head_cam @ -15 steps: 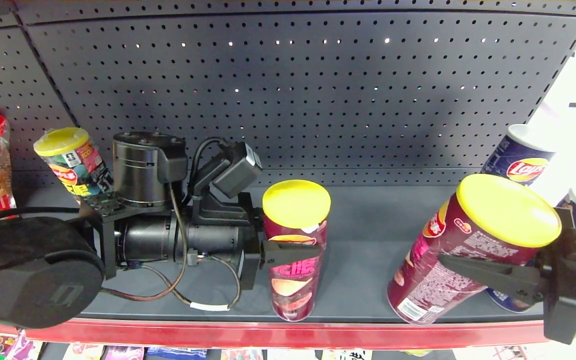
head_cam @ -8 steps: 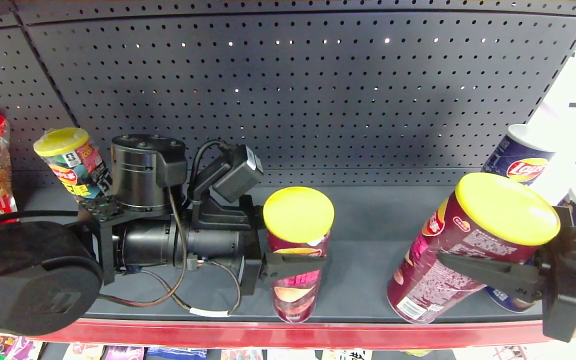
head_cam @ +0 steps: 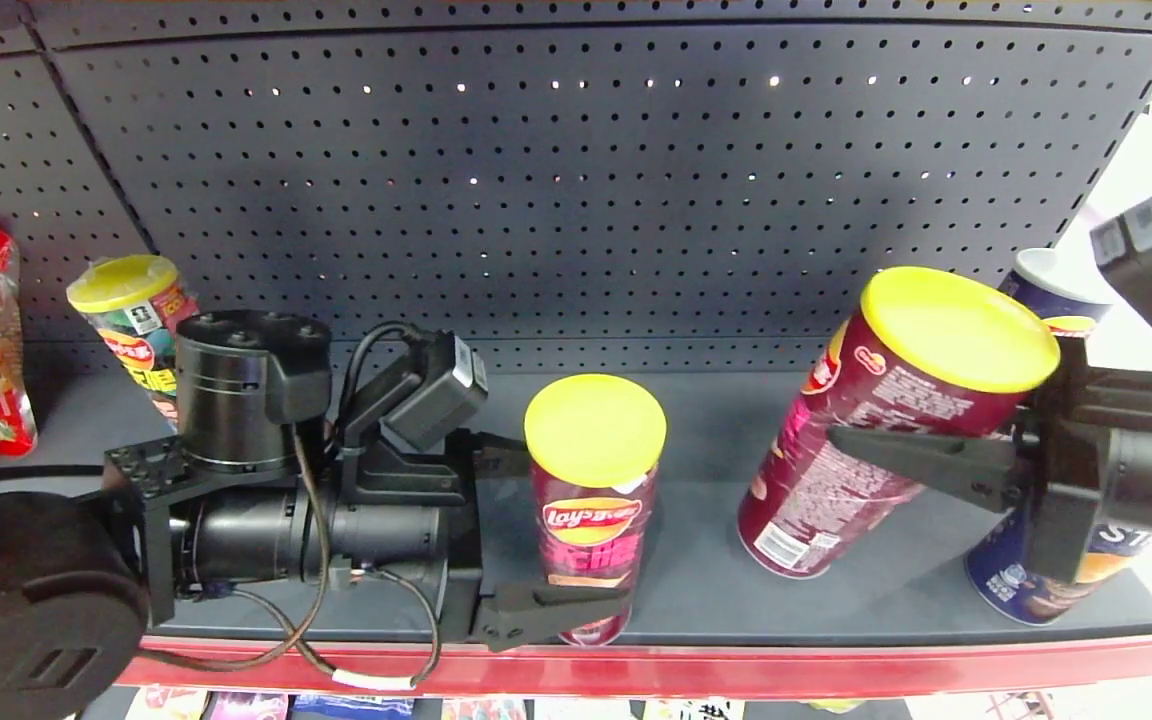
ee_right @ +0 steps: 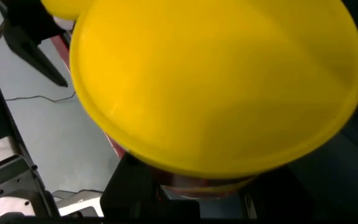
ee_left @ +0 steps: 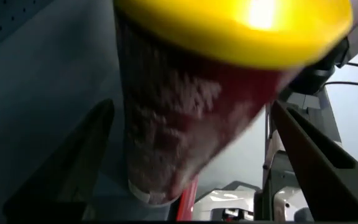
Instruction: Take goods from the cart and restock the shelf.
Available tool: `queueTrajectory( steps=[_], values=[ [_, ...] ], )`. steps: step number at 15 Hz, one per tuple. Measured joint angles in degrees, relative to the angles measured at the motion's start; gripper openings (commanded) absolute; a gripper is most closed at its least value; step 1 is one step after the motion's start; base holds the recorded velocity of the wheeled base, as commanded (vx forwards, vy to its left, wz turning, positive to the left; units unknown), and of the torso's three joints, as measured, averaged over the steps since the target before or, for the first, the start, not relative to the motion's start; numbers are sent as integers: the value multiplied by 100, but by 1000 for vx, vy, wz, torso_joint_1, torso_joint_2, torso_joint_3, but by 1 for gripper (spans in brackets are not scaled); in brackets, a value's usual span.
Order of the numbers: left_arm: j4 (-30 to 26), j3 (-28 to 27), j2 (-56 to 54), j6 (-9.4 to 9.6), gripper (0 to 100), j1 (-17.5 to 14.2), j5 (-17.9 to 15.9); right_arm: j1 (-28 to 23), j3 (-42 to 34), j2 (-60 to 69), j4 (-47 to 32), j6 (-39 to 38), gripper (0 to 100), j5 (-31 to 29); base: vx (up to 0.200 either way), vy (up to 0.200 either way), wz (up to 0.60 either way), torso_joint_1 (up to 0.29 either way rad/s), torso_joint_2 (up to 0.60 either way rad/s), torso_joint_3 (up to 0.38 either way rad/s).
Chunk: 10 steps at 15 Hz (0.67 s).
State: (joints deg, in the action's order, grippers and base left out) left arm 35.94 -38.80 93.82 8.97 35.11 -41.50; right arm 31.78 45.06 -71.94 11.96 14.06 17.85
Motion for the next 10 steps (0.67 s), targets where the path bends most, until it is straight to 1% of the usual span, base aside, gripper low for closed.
queueTrajectory(
  steps=[3, 6, 10],
  values=[
    [2, 440, -335, 6, 100, -293, -2, 63, 518, -529, 33, 1, 0, 16, 0, 0, 0, 0, 0, 0],
    [-2, 879, -749, 13, 100, -623, 23, 168, 824, -1007, 51, 17, 0, 21, 0, 0, 0, 0, 0, 0],
    [-11, 1314, -1204, 2, 100, -979, 301, 241, 1213, -1482, 51, 30, 0, 21, 0, 0, 0, 0, 0, 0]
  ],
)
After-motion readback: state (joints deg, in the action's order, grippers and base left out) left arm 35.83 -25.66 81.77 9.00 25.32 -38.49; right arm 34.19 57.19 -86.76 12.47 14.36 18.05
